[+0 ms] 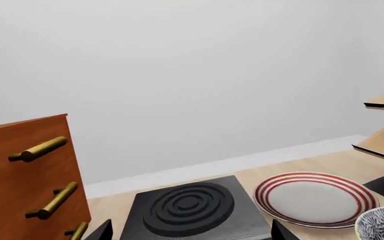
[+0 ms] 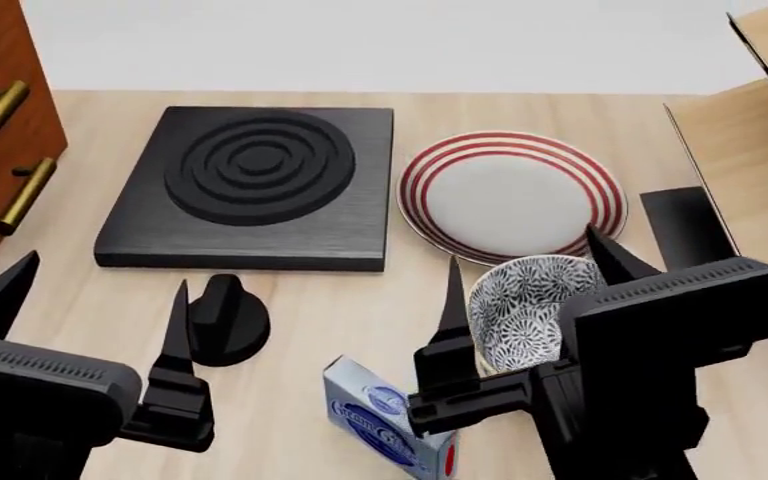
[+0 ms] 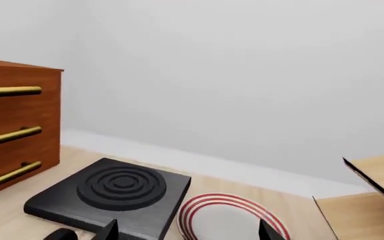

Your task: Pick up the cream cheese and put it in the bowl.

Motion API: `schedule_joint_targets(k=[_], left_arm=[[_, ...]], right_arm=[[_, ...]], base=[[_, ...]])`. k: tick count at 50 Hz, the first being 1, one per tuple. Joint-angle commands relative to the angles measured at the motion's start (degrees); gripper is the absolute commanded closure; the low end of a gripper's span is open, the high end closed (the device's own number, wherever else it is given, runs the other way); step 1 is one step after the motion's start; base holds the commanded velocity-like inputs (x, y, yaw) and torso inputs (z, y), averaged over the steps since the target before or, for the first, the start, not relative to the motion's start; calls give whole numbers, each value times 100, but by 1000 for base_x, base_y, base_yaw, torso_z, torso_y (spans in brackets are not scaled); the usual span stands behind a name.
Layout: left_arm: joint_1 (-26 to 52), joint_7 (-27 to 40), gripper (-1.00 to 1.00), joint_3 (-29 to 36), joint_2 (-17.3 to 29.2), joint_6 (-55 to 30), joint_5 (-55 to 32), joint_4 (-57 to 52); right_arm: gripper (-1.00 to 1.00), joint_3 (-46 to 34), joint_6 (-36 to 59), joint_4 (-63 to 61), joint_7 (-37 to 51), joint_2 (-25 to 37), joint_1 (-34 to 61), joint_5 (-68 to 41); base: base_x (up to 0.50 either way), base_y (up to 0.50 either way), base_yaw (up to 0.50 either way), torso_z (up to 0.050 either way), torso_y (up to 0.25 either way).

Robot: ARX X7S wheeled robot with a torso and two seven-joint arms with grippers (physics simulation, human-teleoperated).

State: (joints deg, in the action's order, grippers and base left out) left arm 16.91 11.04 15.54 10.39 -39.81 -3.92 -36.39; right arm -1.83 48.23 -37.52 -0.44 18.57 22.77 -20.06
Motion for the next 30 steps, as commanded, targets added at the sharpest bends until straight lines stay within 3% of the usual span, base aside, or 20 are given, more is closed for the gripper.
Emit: schedule_joint_targets(k=[1,10,19,30], left_arm=[[-9,36,-100,24,27,36,-38,-38],[-29,71,-100,56,45,102,-53,-21],[-43,119,-100,72,74,123,-57,-65],[-27,160,-100,102,90,125,-79,-52]], right_arm=[[-100,209,939,-229,-106,277,496,-425],[-100,174,1498,15,-537,278,874,-991],[-100,-521,2248,381,-749,467,1571,-1126],[-100,-790,3013,823,-980,439,2295,-1449]], base=[[0,0,0,0,0],[0,0,0,0,0],[0,0,0,0,0],[0,0,0,0,0]])
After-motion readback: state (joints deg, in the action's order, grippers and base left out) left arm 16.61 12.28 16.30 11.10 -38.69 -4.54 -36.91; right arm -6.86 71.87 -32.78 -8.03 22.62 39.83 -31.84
